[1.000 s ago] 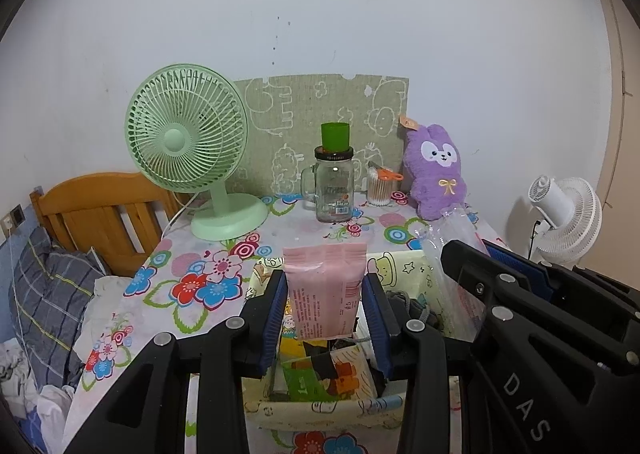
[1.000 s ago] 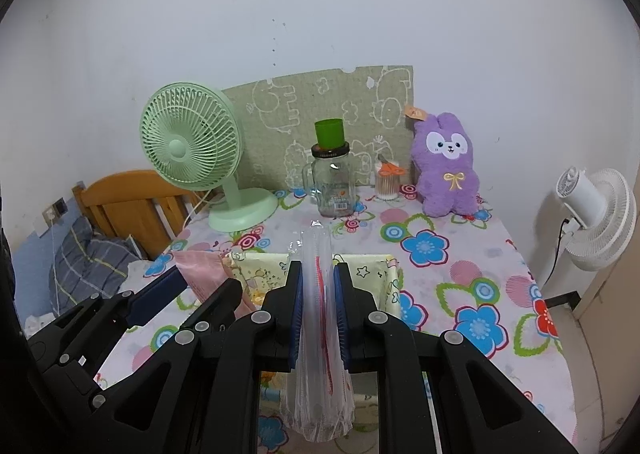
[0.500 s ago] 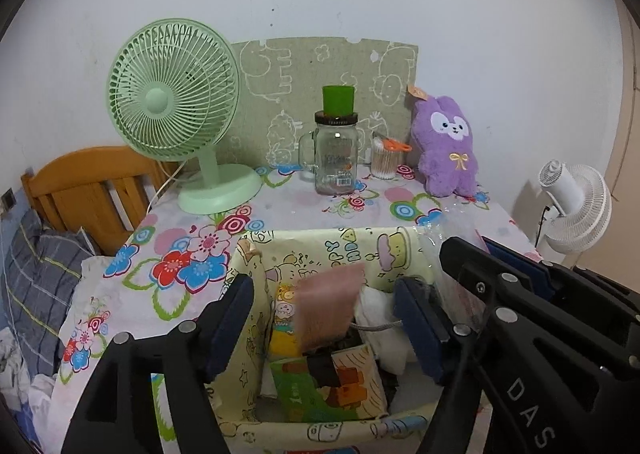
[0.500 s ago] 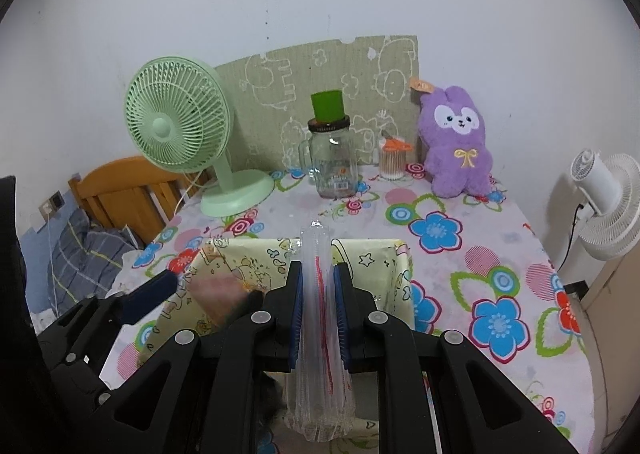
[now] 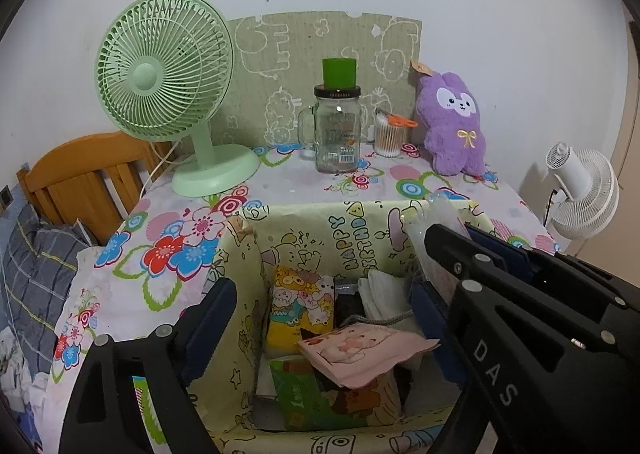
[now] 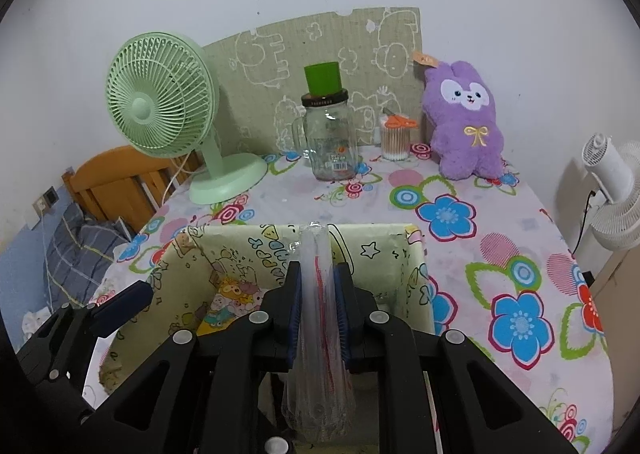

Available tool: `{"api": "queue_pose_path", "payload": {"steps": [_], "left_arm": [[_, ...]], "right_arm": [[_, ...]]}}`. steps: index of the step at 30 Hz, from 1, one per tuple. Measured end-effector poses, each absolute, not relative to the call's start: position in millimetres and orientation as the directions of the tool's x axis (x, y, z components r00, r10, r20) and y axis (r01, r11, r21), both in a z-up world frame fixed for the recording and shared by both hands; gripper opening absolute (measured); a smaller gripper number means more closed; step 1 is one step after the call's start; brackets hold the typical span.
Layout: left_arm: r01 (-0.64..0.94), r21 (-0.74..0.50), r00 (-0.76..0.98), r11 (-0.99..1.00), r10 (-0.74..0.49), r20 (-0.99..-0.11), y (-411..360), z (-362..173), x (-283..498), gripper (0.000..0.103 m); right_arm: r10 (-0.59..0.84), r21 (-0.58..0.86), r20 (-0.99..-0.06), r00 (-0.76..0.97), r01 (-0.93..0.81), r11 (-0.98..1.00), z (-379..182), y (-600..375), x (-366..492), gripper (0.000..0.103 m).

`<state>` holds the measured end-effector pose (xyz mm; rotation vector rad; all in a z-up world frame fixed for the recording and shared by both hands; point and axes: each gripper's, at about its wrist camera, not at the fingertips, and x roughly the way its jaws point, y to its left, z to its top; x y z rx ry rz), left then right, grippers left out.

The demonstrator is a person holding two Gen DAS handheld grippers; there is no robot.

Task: Organize soft objects
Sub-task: 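Lower the pink packet with the left tool while the right tool lowers the clear bag into the box, then open both tools to release the packet and bag into the box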

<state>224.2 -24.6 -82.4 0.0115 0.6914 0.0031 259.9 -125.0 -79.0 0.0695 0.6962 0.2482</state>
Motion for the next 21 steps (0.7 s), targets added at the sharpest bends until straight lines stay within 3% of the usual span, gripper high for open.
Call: {"api": "queue_pose_path", "payload": {"steps": [4,8,9,21], "left_arm": [[0.008,0.011,0.770,1.000,0.001,-0.639,-25.5,-83.3,223.9,0.092],[0.017,0.016,0.775,1.000,-0.003,-0.632,-28.2,-81.3,221.2,0.093],[0.020,0.015,0.778,1.000,-0.006,-0.628,-28.7,-79.7,219.6,0.094],[0.027,0.020,0.807,0.999,-0.010,-0.591,-34.6,-62.5,201.0,0.099]], "right_arm": [[0.248,0.145,-0.634,0.733,-0.203,0.968,-80.4,-125.8,260.0,0.027],[0.236,0.140,-0.631,0.739,-0.191,0.972,-79.4,-127.2,257.4,0.062],[0.230,0.135,-0.623,0.747,-0.187,0.973,-77.6,-128.0,255.0,0.066],[0.203,0.116,-0.609,0.767,-0.167,0.979,-56.7,-135.4,234.8,0.079]]}}
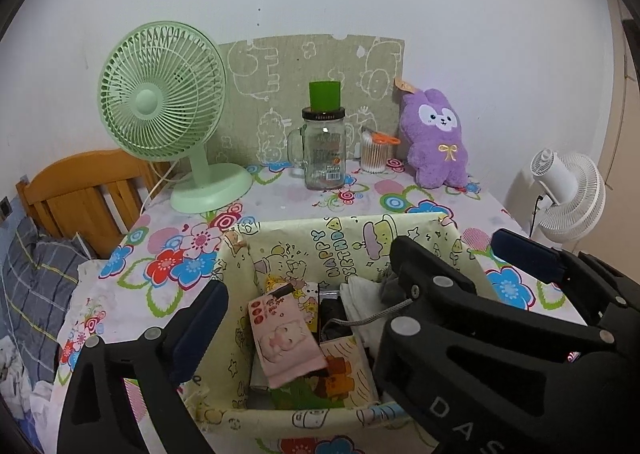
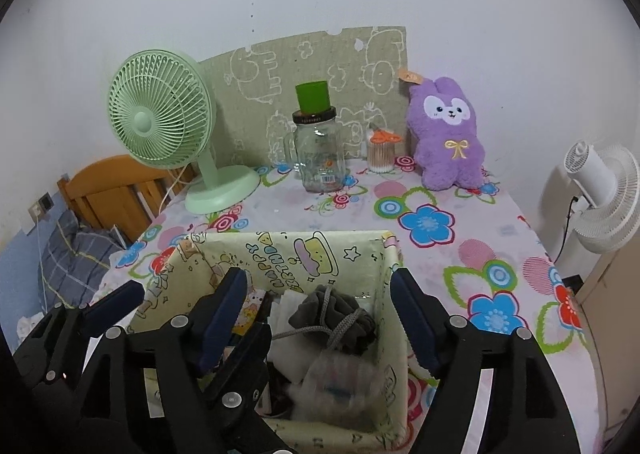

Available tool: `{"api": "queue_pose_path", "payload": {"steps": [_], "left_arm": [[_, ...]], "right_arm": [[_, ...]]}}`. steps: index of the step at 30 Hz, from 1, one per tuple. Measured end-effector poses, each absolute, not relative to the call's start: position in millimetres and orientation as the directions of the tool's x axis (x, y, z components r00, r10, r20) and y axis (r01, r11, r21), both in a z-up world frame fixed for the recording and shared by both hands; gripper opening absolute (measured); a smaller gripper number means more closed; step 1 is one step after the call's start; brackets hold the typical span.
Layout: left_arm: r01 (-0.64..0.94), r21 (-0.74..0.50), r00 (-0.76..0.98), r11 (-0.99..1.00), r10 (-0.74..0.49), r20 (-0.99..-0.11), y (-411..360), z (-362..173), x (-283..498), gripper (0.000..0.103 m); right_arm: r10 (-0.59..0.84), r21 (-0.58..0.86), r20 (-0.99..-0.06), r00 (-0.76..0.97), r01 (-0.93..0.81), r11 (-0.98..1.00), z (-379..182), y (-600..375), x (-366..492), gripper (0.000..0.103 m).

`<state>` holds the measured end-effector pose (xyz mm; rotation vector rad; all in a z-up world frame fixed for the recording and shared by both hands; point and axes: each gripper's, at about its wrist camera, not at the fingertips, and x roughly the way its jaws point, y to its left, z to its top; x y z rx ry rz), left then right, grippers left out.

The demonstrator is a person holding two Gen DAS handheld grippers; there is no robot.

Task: Organize soft objects
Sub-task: 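Open both tools to release the packet and bag into the box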

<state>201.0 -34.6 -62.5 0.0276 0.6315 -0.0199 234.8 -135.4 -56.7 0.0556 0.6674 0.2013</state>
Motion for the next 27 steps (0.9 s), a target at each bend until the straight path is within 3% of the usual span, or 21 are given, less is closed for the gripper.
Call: {"api": "queue_pose_path", "payload": {"steps": [14,27], "left_arm": [[0.036,0.023,0.838,0.999,-0.017,-0.546,-37.5,-40.6,165.2,0.103],[0.059,0.025,0.865,0.998,-0.038,-0.500,-38.8,-21.5,120.2,0.103]], "right_arm": [[0.189,0.109,-0.570,0.799,-0.154,0.982,-30.5,-141.5,192.4,0.095],[0.180,0.085,-0.540,0.822,-0.160,0.984,-6.1,-143.2,143.0,0.099]]}}
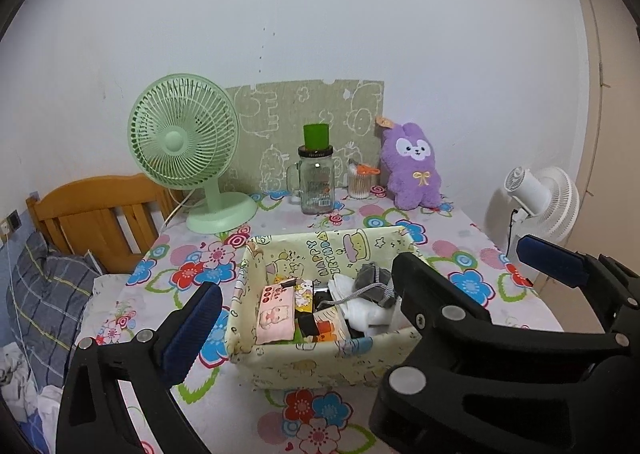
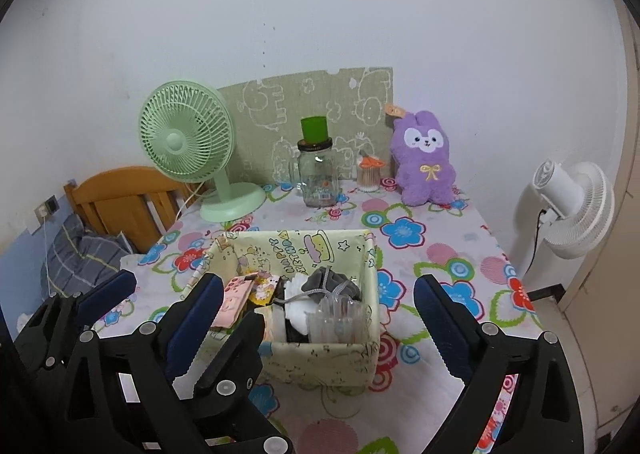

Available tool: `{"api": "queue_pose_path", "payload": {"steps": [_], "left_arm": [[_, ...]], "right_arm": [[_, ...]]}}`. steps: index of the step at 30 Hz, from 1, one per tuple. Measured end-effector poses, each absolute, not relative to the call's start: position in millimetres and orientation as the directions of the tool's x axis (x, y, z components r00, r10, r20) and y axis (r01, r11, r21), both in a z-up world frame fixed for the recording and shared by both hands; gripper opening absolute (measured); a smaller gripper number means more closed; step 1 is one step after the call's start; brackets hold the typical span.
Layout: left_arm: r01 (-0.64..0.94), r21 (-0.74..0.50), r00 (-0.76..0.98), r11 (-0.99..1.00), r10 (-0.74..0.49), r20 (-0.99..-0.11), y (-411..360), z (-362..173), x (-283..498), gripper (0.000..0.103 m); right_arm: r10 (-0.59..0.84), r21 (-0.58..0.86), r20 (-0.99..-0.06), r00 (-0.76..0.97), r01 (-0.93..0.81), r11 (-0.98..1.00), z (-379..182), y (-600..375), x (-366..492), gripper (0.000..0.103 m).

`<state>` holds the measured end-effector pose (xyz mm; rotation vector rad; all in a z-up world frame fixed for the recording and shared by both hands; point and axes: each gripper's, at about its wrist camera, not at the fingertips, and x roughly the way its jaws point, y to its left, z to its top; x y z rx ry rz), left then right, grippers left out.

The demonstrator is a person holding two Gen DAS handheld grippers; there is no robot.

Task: Organize soft objects

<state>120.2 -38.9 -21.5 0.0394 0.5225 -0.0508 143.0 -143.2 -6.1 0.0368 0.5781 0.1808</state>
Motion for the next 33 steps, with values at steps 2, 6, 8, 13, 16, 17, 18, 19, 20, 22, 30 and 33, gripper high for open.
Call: {"api": "queue_pose_path", "payload": {"steps": [2,6,8,13,16,17,18,19,20,22,30,33], "left_arm": [[0.063,0.021,0.869,0.998,-0.045,-0.494,-38.5,-18.6,114.5,0.103],[0.065,0.021,0.878,0.998,-0.047,-0.476,-38.3,-12.5,97.6,0.103],[0.066,0.016,0.880,0.998,-0.050,-0.473,-36.5,-10.7,91.7,0.103],[0.064,0.003,0.889,0.998,-0.056,-0.455,-30.7,-4.4,72.8,0.103],[0.058,0.009,0.892,0.998,-0.048,-0.449,-27.2,-1.3,61.4,0.103],[0.057,0.010,0.894,0.998,-0.047,-0.445,-26.2,-0.7,58.1,0.103],[0.051,0.014,0.897,0.999,-0.040,-0.440,-24.4,0.4,53.4,0.103],[0.047,0.017,0.899,0.999,-0.034,-0.437,-23.3,1.1,50.0,0.103],[0.043,0.018,0.901,0.999,-0.031,-0.434,-22.5,1.6,47.4,0.103],[0.032,0.017,0.904,0.999,-0.022,-0.426,-18.8,2.6,40.3,0.103],[-0.007,0.019,0.914,1.000,0.014,-0.406,-5.8,6.1,23.4,0.103],[-0.023,0.012,0.915,1.000,0.026,-0.402,-0.2,6.6,17.8,0.103]], "right_arm": [[0.177,0.081,-0.529,0.830,-0.159,0.984,-1.9,-143.6,134.6,0.102],[0.165,0.068,-0.511,0.844,-0.151,0.986,5.9,-144.7,117.9,0.103],[0.162,0.070,-0.503,0.849,-0.147,0.987,8.5,-146.7,111.5,0.103],[0.149,0.076,-0.475,0.867,-0.128,0.989,16.3,-154.3,90.4,0.103],[0.137,0.071,-0.462,0.876,-0.118,0.991,20.0,-157.8,78.8,0.103],[0.133,0.067,-0.458,0.879,-0.115,0.991,21.1,-158.4,75.5,0.103],[0.126,0.060,-0.451,0.884,-0.111,0.992,22.9,-159.5,70.4,0.103],[0.120,0.056,-0.446,0.887,-0.106,0.993,24.3,-160.0,67.1,0.103],[0.114,0.053,-0.442,0.890,-0.101,0.994,25.4,-161.2,63.5,0.103],[0.106,0.053,-0.433,0.895,-0.092,0.994,27.2,-163.7,56.1,0.103],[0.073,0.069,-0.409,0.910,-0.049,0.996,29.8,-179.6,35.9,0.103],[0.064,0.076,-0.404,0.912,-0.036,0.996,29.5,-184.8,30.0,0.103]]}}
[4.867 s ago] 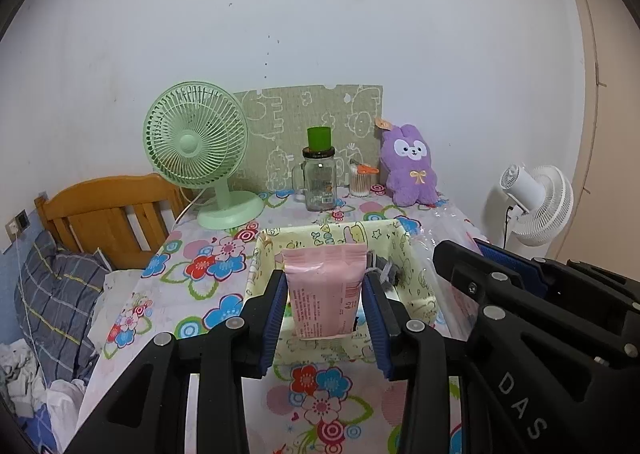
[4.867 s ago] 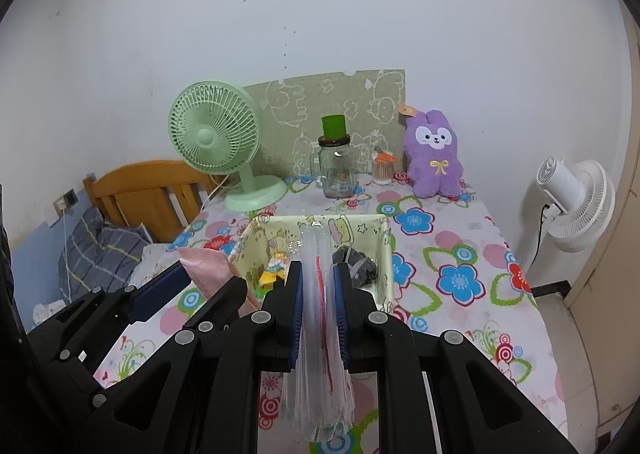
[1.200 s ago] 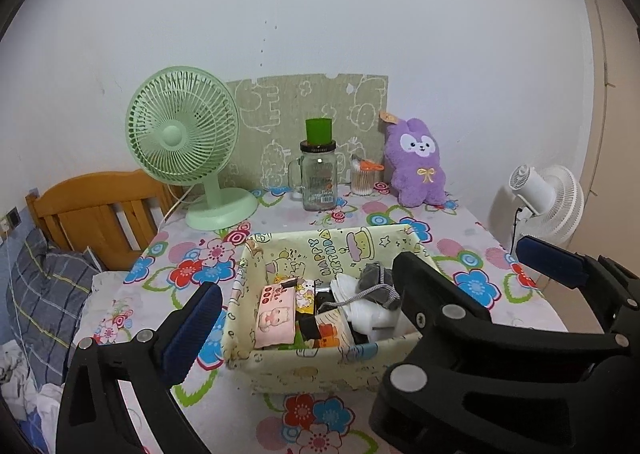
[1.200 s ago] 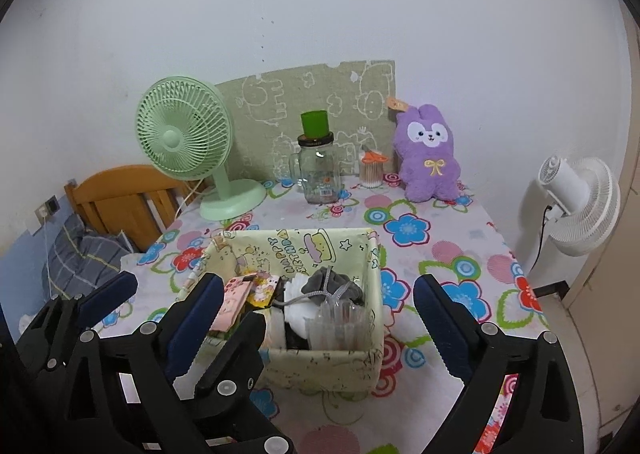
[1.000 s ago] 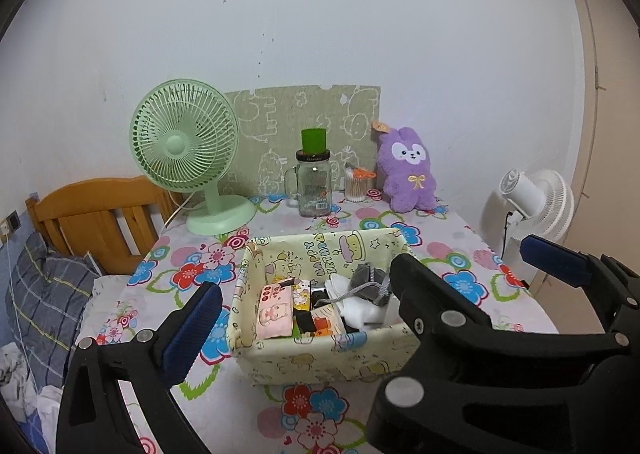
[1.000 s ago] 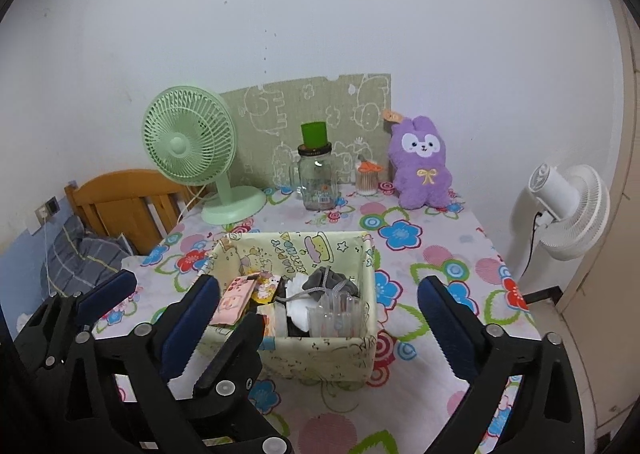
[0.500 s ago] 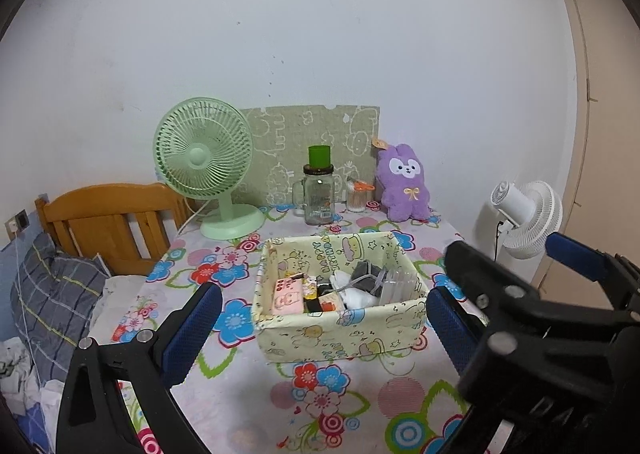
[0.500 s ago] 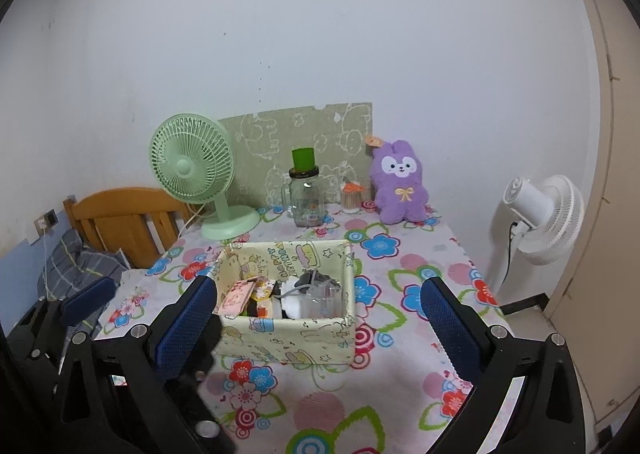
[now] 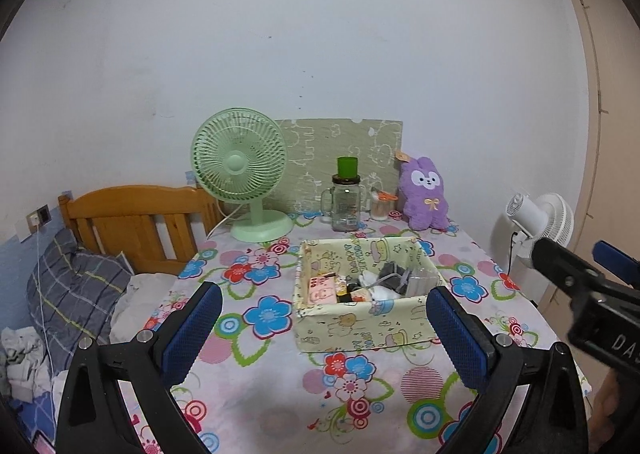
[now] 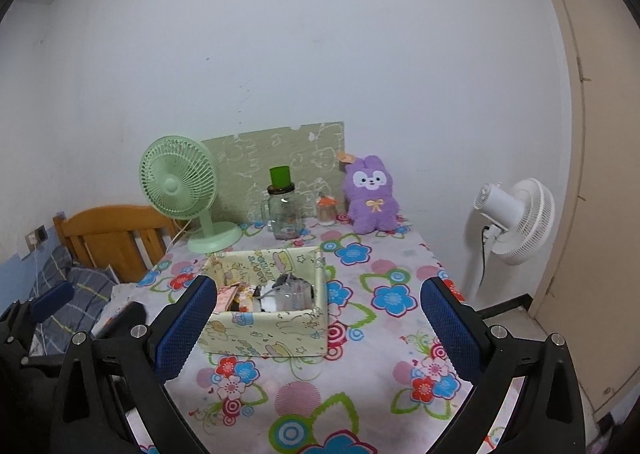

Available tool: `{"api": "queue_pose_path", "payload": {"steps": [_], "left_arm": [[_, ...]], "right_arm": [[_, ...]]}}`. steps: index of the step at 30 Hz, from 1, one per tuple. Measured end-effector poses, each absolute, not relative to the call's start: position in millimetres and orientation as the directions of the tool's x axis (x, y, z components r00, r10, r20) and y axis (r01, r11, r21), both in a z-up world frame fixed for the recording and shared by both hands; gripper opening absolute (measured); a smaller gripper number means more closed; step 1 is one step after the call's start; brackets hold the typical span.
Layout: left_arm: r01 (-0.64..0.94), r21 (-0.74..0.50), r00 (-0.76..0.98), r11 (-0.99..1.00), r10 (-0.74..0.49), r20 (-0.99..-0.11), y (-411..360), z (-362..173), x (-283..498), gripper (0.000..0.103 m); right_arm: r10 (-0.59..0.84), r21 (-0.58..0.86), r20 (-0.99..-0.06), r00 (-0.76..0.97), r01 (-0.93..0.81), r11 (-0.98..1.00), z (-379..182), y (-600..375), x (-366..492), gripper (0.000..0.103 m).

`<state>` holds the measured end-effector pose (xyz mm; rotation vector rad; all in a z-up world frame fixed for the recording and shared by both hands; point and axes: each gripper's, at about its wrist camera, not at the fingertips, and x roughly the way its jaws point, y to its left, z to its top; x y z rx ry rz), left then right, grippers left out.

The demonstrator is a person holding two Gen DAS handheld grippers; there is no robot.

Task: Organize soft objects

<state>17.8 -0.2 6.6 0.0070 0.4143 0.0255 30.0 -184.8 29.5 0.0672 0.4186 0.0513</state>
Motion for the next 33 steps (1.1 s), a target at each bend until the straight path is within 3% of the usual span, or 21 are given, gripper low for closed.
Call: {"api": "queue_pose_path", "payload": {"steps": [33], "left_arm": [[-0.046,-0.038,0.921,0.998,0.027,-0.389,7.4,8.2,13.8,0.103]], "right_arm": [[0.079,0.049,-0.415,0.906,-0.065,0.997,24.8,-182.3,26.3,0.103]]}}
